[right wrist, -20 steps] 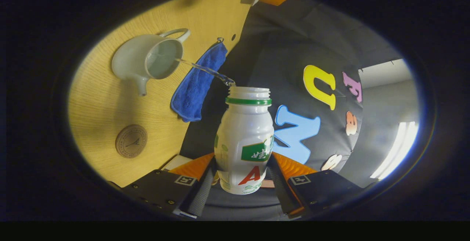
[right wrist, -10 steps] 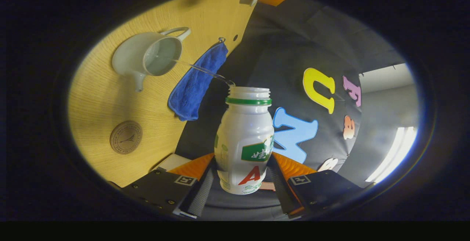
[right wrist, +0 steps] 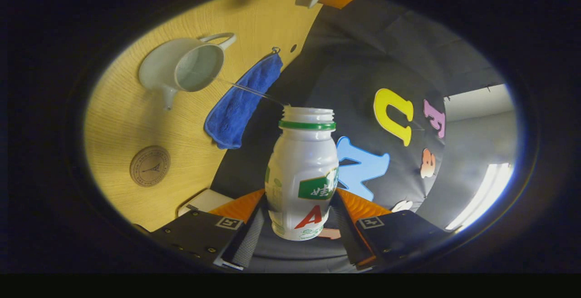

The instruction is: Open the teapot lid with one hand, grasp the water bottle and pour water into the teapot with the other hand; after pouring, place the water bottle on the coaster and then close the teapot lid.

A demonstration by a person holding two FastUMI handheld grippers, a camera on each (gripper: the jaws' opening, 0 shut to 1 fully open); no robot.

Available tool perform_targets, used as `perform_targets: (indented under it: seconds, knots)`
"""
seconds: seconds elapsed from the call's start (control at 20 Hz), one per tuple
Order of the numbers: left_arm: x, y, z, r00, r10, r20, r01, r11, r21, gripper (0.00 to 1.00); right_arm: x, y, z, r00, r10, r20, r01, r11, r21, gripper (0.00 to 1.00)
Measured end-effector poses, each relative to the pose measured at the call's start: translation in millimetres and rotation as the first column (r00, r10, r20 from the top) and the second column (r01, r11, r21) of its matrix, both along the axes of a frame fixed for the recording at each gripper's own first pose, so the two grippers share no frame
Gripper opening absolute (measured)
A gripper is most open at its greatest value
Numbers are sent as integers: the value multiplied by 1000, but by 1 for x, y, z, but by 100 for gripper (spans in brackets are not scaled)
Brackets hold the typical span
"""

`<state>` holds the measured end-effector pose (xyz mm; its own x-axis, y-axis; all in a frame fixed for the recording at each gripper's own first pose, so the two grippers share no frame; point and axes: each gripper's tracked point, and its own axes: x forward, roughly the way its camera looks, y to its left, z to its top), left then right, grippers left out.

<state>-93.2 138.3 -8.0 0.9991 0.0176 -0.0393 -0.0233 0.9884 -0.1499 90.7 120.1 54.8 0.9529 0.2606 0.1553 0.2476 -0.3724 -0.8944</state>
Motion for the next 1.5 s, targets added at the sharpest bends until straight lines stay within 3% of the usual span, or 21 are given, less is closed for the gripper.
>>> perform_targets:
  seconds: [0.1,0.25,0.3,0.4,0.45,0.5,0.7,1.5]
  knots:
    - [0,0,-1,1000,-1,-2,1,1000,1,14,-1,1,2,1000,4,6,-4,1000,-10,77]
    - [-1,0,0,1000,-2,-3,2,1000,1,10,0,2,5,1000,11,11,-10,1000,-24,77]
    - [0,0,0,1000,-3,-4,3,1000,1,14,0,3,6,1000,12,12,-12,1000,-28,77]
    - [-1,0,-1,1000,-4,-5,4,1000,1,10,0,5,6,1000,15,13,-15,999,-35,77]
    - [0,-1,0,1000,-5,-7,5,1000,1,14,0,6,6,1000,18,14,-18,999,-40,77]
    - [0,0,-1,1000,-5,-7,5,1000,2,10,1,7,7,1000,20,16,-19,999,-45,77]
    - [-1,0,-1,1000,-7,-10,7,1000,1,14,0,10,10,999,30,22,-29,998,-61,77]
    - [1,-1,-4,1000,-10,-19,10,1000,-5,14,-3,22,15,997,64,33,-59,988,-141,77]
